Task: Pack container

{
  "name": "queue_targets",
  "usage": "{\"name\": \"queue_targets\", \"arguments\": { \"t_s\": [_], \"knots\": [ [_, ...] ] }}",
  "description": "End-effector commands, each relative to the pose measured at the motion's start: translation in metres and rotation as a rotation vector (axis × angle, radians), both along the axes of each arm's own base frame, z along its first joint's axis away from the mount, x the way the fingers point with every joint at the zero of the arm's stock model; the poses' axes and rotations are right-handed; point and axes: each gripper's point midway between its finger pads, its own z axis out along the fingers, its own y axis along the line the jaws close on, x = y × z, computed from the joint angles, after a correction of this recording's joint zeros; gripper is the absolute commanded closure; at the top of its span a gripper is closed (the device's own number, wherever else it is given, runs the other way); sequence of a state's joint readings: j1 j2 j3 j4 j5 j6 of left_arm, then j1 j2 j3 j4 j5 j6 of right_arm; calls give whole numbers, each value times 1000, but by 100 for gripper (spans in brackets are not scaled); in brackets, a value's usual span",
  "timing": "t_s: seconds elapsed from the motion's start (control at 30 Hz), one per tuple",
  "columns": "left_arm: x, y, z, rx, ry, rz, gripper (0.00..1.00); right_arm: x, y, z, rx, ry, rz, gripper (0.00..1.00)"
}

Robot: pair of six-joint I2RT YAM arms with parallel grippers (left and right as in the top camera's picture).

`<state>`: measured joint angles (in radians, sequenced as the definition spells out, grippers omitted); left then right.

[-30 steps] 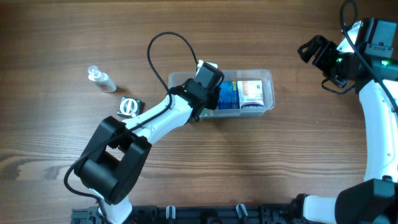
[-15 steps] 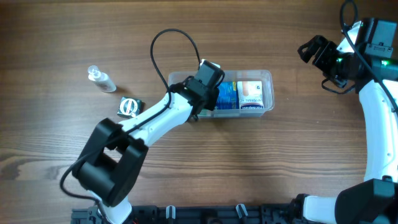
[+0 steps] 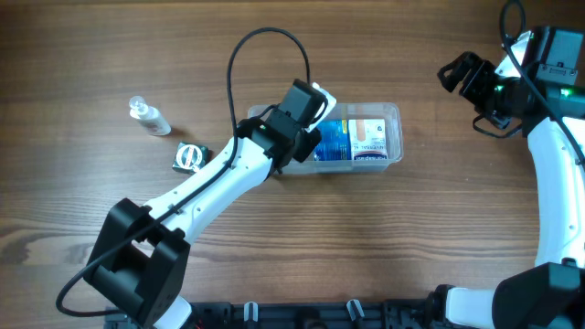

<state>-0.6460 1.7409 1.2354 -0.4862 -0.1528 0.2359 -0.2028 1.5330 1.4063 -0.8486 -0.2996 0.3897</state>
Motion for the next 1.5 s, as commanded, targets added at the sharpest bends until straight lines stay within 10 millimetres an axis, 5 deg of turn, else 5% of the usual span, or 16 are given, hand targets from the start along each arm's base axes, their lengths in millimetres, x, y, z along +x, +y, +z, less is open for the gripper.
{"name": "queue_targets", "arguments": {
  "t_s": [0.0, 0.07, 0.1, 0.13, 0.43, 0.8, 1.0, 1.07, 1.13, 1.33, 1.47],
  "knots": [
    [5, 0, 11, 81, -60, -129, 65, -1, 3, 11, 10, -31, 5, 0],
    [5, 0, 11, 89, -63, -141, 58, -2, 3, 11, 10, -30, 5, 0],
    [5, 0, 11, 85, -65, -139, 41, -1, 3, 11, 10, -31, 5, 0],
    [6, 0, 11, 84, -66, -137, 35, -1, 3, 11, 10, -31, 5, 0],
    [12, -2, 23, 10, -93, -33, 43, -1, 3, 11, 11, -31, 5, 0],
    [25, -4, 60, -100, -193, 58, 22, -2, 3, 11, 11, -30, 5, 0],
    [33, -1, 61, -111, -208, 72, 14, -2, 3, 11, 11, -30, 5, 0],
    [37, 4, 56, -104, -201, 86, 20, -2, 3, 11, 10, -30, 5, 0],
    [41, 9, 50, -98, -190, 99, 41, -1, 3, 11, 10, -31, 5, 0],
    [45, 11, 52, -109, -199, 104, 80, -1, 3, 11, 10, -31, 5, 0],
    [39, -8, 45, -185, -144, 32, 94, -2, 3, 11, 10, -30, 5, 0]
  ]
}}
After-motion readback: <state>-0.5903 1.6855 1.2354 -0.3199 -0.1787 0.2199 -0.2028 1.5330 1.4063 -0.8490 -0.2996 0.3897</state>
